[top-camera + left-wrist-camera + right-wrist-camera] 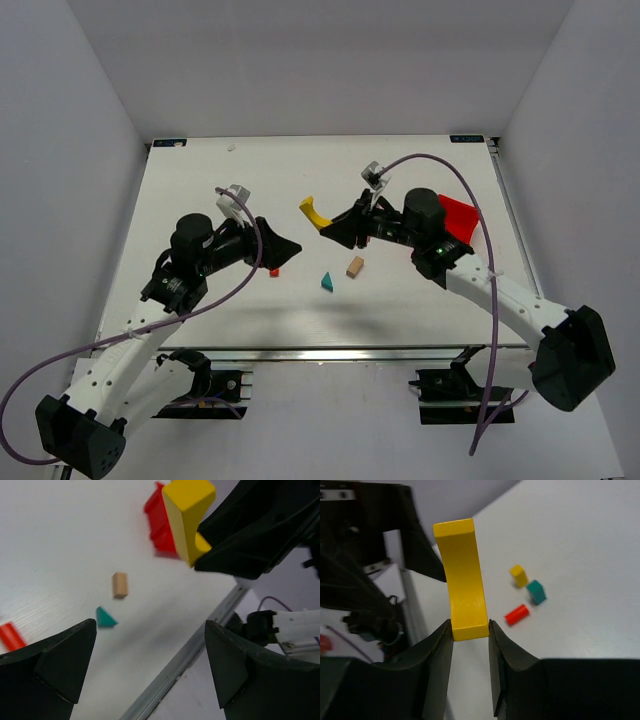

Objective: Build the wood block tower

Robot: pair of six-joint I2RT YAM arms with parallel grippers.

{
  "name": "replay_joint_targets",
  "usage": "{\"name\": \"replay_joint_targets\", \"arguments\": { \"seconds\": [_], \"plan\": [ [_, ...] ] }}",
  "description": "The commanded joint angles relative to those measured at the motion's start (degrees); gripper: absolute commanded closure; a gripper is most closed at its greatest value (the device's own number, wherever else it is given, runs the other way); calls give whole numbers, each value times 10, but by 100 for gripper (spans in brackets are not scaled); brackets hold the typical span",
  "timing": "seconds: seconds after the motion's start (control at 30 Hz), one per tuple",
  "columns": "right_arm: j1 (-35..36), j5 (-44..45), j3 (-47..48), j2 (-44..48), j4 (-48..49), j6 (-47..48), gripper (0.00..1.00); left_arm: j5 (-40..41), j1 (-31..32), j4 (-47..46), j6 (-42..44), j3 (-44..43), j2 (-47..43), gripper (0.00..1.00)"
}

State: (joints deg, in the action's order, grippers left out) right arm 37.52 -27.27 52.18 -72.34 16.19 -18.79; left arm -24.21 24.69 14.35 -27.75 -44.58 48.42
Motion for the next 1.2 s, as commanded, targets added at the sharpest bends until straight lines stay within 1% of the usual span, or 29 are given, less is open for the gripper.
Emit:
{"name": "replay_joint_targets", "arguments": {
  "seconds": [0.0, 0.03, 0.07, 0.1, 0.17, 0.2, 0.23, 0.27, 0.33, 0.47, 0.5, 0.67, 0.83, 0.93, 1.17],
  "plan": [
    [-3, -110, -50, 32, 163, -137, 99, -128, 3, -208, -38, 25, -8, 2],
    [-3, -124, -58, 39, 189, -167, 99, -136, 3, -231, -46, 31, -5, 2],
    [-3, -136, -60, 47, 200, -177, 99, -153, 3, -253, -59, 40, -1, 2],
    [-4, -144, -62, 50, 211, -187, 99, -169, 3, -303, -64, 46, 1, 2],
    [-5, -166, -72, 56, 252, -224, 99, -202, 4, -359, -87, 69, 2, 2],
    [-5, -175, -75, 56, 269, -237, 99, -206, 4, -405, -93, 76, 2, 2],
    [-4, -180, -79, 56, 284, -250, 99, -204, 4, -417, -100, 80, 2, 2],
    [-4, -184, -83, 56, 314, -270, 99, -206, 4, -423, -102, 83, 4, 2],
    [-4, -179, -90, 56, 336, -285, 99, -206, 4, -429, -103, 80, 6, 2],
    [-3, -175, -94, 48, 367, -307, 99, -201, 4, -432, -103, 78, 7, 14],
    [-3, -180, -94, 44, 379, -312, 99, -190, 4, -434, -105, 80, 4, 16],
    [0, -168, -94, 32, 378, -310, 99, -158, 5, -462, -123, 91, -2, 19],
    [9, -138, -85, 33, 321, -259, 99, -155, 6, -501, -157, 91, 25, 23],
    [12, -125, -85, 34, 310, -247, 99, -148, 7, -505, -156, 90, 34, 24],
    [22, -122, -80, 20, 329, -251, 99, -139, 12, -513, -156, 89, 42, 29]
  ]
}}
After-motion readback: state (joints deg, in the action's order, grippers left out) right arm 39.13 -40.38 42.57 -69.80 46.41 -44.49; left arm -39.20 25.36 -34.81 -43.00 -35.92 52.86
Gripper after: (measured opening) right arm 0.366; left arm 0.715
